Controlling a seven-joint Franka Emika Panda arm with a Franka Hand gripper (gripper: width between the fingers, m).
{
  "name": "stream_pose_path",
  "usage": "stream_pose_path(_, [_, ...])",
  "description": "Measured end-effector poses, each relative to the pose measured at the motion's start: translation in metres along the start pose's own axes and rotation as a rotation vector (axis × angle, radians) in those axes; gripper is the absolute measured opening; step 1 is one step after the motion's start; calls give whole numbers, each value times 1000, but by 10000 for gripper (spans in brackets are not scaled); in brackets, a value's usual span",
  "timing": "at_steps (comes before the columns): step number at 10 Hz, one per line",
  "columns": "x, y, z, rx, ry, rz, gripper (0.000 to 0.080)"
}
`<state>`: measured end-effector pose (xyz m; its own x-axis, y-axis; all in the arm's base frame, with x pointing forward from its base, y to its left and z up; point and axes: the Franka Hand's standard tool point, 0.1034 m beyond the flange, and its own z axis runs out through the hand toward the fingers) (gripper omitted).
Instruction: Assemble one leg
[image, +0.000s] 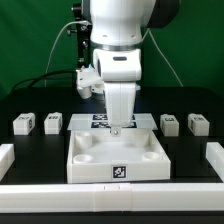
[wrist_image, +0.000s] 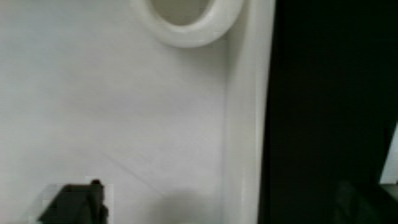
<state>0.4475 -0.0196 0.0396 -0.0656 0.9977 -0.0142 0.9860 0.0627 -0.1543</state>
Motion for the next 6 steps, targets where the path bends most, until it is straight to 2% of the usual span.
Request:
stream_pose_path(4, [2,-2,26,44,11,2,650])
stream_pose_path(6, [1,-1,29,46,13,6,649])
